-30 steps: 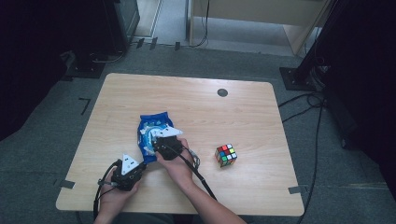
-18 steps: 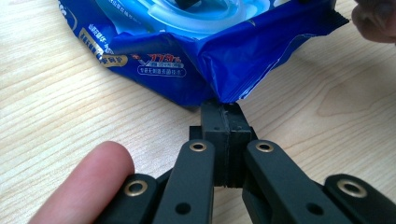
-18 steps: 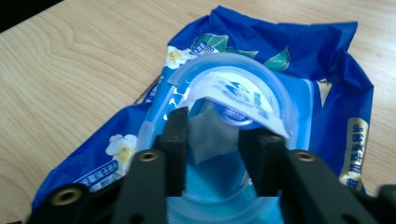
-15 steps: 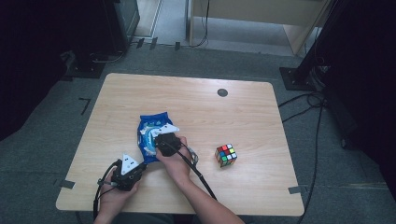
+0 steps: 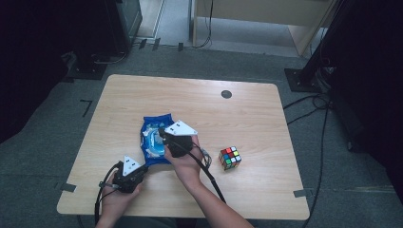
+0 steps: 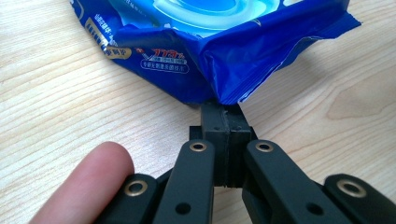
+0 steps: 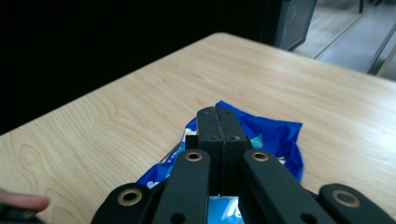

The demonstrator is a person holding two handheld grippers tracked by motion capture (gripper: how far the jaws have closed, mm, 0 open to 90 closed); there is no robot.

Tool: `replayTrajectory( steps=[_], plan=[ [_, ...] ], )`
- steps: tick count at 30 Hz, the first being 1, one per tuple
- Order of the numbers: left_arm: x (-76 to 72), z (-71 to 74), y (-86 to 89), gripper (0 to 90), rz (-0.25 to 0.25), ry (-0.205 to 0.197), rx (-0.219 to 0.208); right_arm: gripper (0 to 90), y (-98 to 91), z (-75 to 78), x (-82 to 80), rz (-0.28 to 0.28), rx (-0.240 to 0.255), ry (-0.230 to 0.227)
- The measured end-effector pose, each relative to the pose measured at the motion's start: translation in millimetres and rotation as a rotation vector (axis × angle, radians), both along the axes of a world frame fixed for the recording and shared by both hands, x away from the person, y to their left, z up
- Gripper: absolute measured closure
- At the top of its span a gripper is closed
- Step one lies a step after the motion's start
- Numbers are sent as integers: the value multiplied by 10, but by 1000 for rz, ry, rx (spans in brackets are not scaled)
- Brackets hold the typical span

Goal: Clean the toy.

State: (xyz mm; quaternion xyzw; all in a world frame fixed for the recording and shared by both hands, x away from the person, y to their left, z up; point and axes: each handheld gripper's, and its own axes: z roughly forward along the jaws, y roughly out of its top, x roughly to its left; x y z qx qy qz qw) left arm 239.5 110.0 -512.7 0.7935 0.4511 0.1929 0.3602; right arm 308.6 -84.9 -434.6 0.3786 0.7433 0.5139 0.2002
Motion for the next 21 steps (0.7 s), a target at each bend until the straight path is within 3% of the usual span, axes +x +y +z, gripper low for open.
replayTrajectory(
  steps=[4,11,17,21],
  plan=[
    [7,3,12,900,9,2,3,900,-111,-65,-103,-9,-31,14],
    [20,2,31,900,37,9,-10,900,-408,-307,-218,-88,-62,59],
    [31,2,44,900,60,15,-20,900,-677,-242,-312,-181,-19,2],
    [3,15,65,878,63,-7,-43,900,-731,-263,-278,-161,-23,44]
  ],
)
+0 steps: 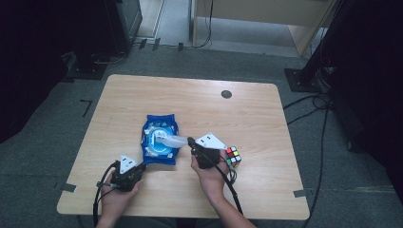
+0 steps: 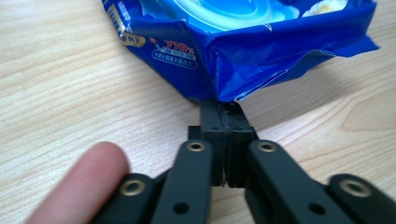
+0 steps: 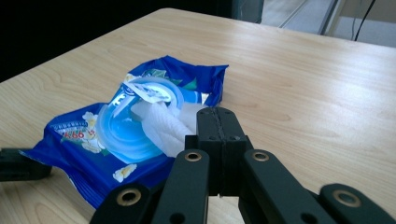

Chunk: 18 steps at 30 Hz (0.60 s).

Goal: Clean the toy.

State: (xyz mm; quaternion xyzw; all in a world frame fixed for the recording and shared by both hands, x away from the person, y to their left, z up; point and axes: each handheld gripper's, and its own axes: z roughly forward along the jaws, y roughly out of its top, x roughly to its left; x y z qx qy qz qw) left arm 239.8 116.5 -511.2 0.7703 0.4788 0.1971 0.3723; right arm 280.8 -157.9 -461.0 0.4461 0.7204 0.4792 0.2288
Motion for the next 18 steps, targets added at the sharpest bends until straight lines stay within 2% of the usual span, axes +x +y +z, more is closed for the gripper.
replayTrajectory(
  steps=[2,5,9,11,13,14,16,18],
  plan=[
    [-45,29,24,810,5,-39,-34,900,-10,-11,1,4,-5,1],
    [-98,105,19,684,-6,-75,-60,900,-15,9,-9,13,8,-1],
    [-109,227,-69,563,-16,-113,-97,900,7,32,-14,35,11,-3],
    [-93,272,-119,524,-15,-119,-97,900,12,39,-15,41,7,-8],
    [-69,318,-184,517,-10,-138,-81,900,16,48,-13,45,14,-3],
    [-55,346,-220,512,-13,-141,-87,900,17,51,-9,48,15,-6],
    [-21,400,-304,503,-33,-143,-91,900,22,62,-9,52,19,-8],
    [21,440,-413,497,-61,-150,-69,900,32,72,-10,57,22,-6]
  ],
)
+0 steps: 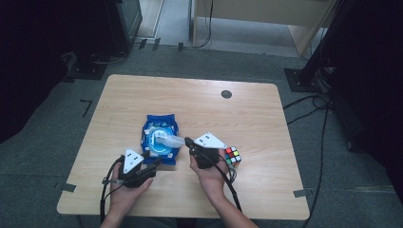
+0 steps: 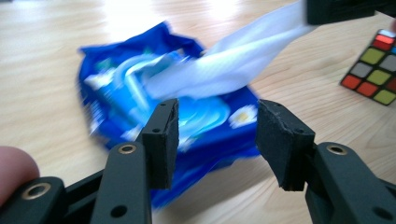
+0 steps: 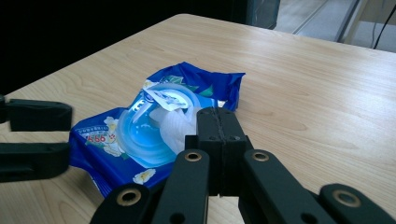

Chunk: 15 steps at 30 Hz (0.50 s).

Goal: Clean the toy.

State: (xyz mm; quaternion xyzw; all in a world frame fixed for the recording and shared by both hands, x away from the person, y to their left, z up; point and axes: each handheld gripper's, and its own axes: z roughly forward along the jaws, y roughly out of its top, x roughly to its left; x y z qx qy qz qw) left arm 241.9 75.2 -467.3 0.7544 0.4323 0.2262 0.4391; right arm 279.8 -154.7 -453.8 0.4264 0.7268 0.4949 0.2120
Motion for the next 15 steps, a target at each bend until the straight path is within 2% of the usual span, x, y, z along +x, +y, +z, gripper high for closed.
replayTrajectory(
  steps=[1,6,8,12,15],
  plan=[
    [25,17,-56,495,-11,-8,19,900,6,3,-1,3,-2,0],
    [149,73,-299,477,-62,-37,55,900,47,13,-7,19,-2,3],
    [210,51,-369,471,-79,-33,70,900,66,19,-9,23,4,8],
    [319,-12,-474,457,-90,-28,92,900,87,34,-10,33,8,4],
    [386,-38,-541,443,-78,-32,124,900,89,49,-17,38,11,1]
  ],
)
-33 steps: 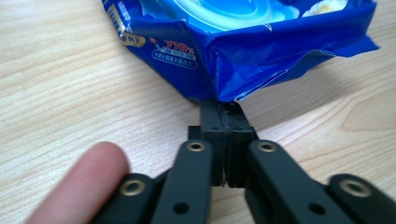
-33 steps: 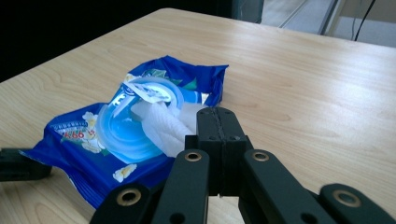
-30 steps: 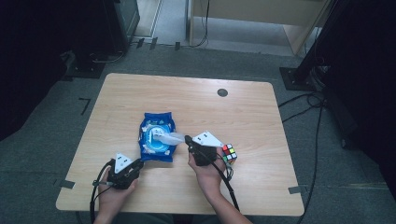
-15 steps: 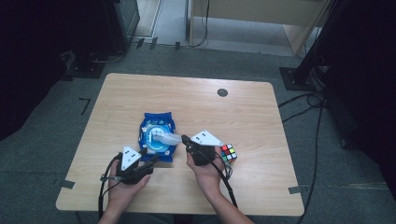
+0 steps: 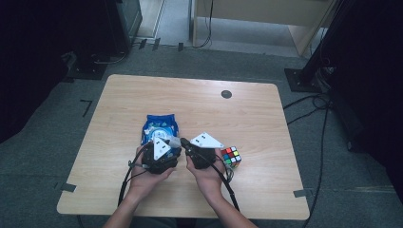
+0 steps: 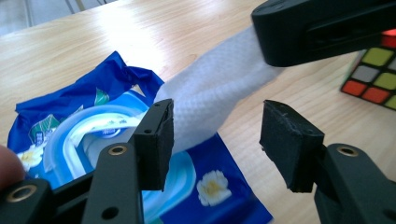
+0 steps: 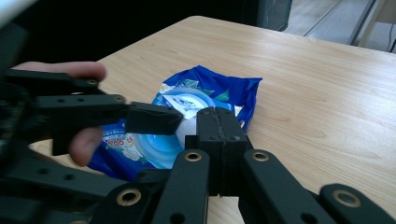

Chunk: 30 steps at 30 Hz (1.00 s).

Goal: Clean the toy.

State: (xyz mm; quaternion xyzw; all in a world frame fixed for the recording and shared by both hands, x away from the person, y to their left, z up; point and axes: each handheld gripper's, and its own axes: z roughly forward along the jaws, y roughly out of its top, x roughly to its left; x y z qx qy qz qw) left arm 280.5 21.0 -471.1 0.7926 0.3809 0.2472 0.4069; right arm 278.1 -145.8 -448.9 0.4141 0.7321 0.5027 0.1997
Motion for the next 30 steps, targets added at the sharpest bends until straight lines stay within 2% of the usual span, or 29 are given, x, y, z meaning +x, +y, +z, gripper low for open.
replayTrajectory(
  steps=[6,10,13,17,18,19,21,23,24,26,30],
  plan=[
    [125,-57,-72,445,26,25,65,900,-25,28,-19,7,12,4],
    [175,-87,-44,488,59,37,72,900,-41,44,-34,10,18,0],
    [192,-98,-29,534,57,37,66,900,-48,52,-42,12,28,1],
    [211,-136,-31,570,55,45,85,900,-39,60,-50,22,41,2],
    [206,-134,-28,599,58,34,87,900,-36,64,-55,23,39,2],
    [202,-125,-21,665,64,24,86,900,-34,69,-60,19,42,2],
    [197,-92,9,791,67,4,64,900,-44,72,-60,20,40,-3],
    [190,-48,46,867,72,-12,43,900,-59,67,-58,17,34,-3],
    [189,-29,69,880,73,-18,32,893,-69,61,-56,15,30,-2],
    [184,9,123,886,80,-29,7,782,-96,50,-49,2,29,1],
    [167,90,232,889,95,-49,-40,686,-198,44,-65,-32,17,-18]
  ],
)
